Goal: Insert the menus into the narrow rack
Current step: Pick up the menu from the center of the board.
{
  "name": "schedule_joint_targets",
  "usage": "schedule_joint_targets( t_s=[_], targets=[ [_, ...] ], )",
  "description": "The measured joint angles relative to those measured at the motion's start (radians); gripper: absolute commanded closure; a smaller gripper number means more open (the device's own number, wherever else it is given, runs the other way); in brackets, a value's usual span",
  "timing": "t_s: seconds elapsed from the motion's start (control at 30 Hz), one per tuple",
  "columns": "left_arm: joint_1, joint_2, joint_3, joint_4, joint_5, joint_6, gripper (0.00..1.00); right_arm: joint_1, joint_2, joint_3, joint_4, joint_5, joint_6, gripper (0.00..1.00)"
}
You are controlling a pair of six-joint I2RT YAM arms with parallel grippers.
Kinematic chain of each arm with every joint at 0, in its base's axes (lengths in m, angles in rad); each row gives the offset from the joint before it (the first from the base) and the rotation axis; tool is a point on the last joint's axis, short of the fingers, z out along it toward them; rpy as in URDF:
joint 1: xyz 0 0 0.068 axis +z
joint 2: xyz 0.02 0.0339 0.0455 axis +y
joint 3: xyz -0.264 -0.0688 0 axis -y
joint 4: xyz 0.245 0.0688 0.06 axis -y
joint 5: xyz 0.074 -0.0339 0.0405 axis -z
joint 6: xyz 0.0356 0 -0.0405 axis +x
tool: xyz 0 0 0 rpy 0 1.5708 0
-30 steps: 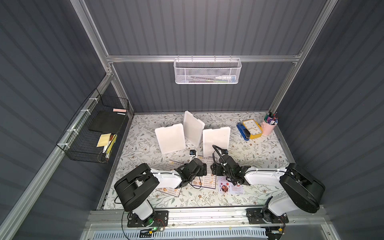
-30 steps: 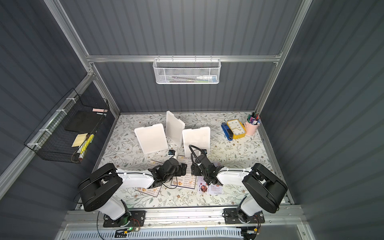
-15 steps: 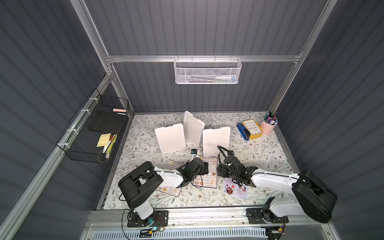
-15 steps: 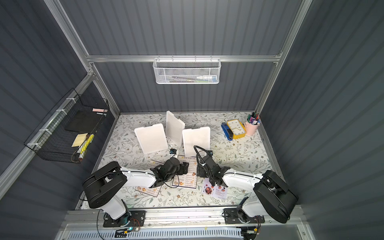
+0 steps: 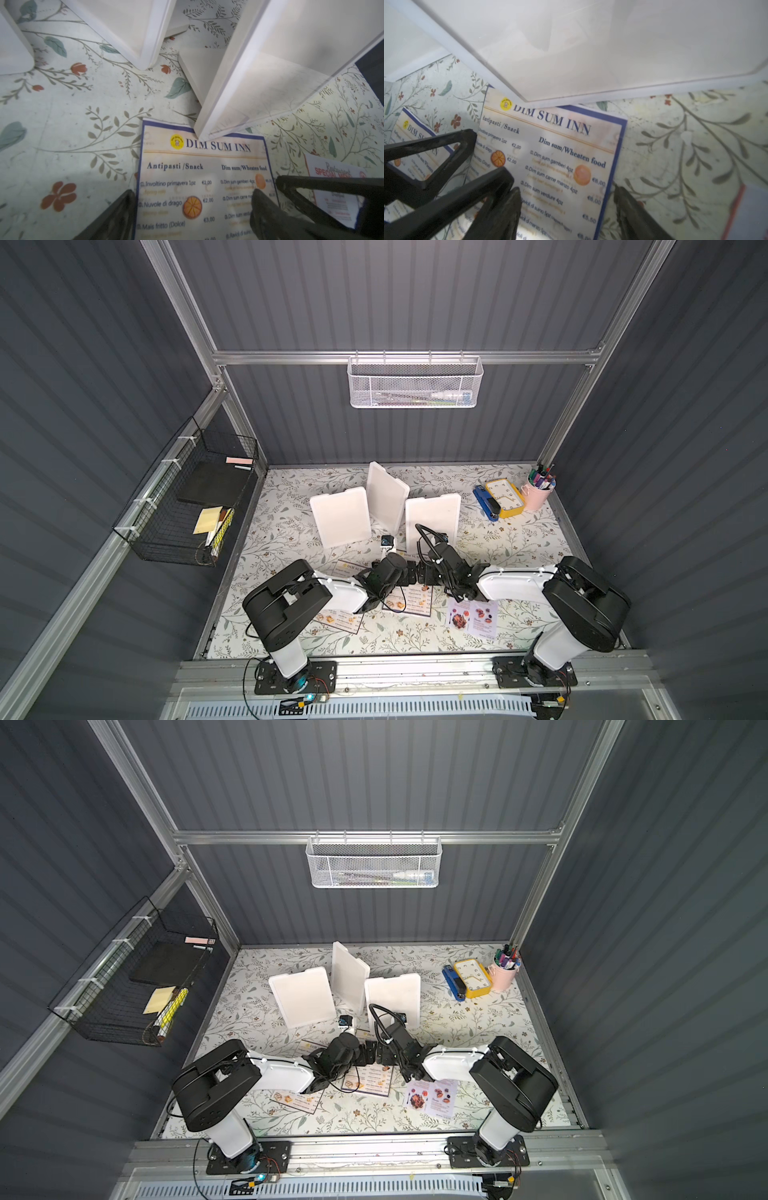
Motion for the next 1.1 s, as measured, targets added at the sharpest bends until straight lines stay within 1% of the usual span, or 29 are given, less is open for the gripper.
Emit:
schedule_joint_targets(
  t_s=[0.1, 0.23, 0.37, 0.57, 0.63, 0.7, 0.73, 0.83, 0.9, 0.93, 1.0, 1.1],
  targets=[
    [0.002, 0.003, 0.0, 0.004, -0.009, 0.0, 0.11, 0.0, 0.008, -0.002, 0.025, 0.002, 0.005, 0.3],
    [0.002, 0.003, -0.002, 0.002, -0.012, 0.0, 0.18, 0.0, 0.021, -0.006, 0.067, -0.006, 0.016, 0.33],
    [0.003, 0.003, -0.009, 0.008, -0.02, 0.004, 0.19, -0.001, 0.043, -0.006, 0.115, -0.013, 0.032, 0.35],
    [0.008, 0.002, -0.032, 0.045, -0.024, 0.011, 0.21, -0.007, 0.079, -0.006, 0.193, -0.016, 0.048, 0.35],
    [0.008, 0.0, -0.039, 0.055, -0.024, 0.02, 0.21, -0.015, 0.093, -0.006, 0.232, -0.023, 0.059, 0.39],
    [0.008, -0.003, -0.047, 0.066, -0.016, 0.026, 0.22, -0.018, 0.106, -0.006, 0.258, -0.035, 0.066, 0.49],
    [0.008, -0.005, -0.051, 0.069, -0.011, 0.027, 0.22, -0.019, 0.114, -0.006, 0.27, -0.045, 0.071, 0.51],
    [0.008, -0.016, -0.065, 0.079, 0.006, 0.029, 0.22, -0.019, 0.124, -0.005, 0.291, -0.059, 0.08, 0.52],
    [0.008, -0.021, -0.074, 0.086, 0.011, 0.03, 0.22, -0.019, 0.127, -0.005, 0.297, -0.064, 0.084, 0.51],
    [0.008, -0.025, -0.079, 0.089, 0.014, 0.03, 0.22, -0.02, 0.128, -0.005, 0.299, -0.067, 0.084, 0.48],
    [0.008, -0.029, -0.085, 0.089, 0.01, 0.029, 0.22, -0.02, 0.125, -0.005, 0.301, -0.066, 0.088, 0.37],
    [0.005, -0.031, -0.09, 0.092, 0.011, 0.039, 0.22, -0.021, 0.085, -0.004, 0.242, -0.053, 0.098, 0.27]
  ],
)
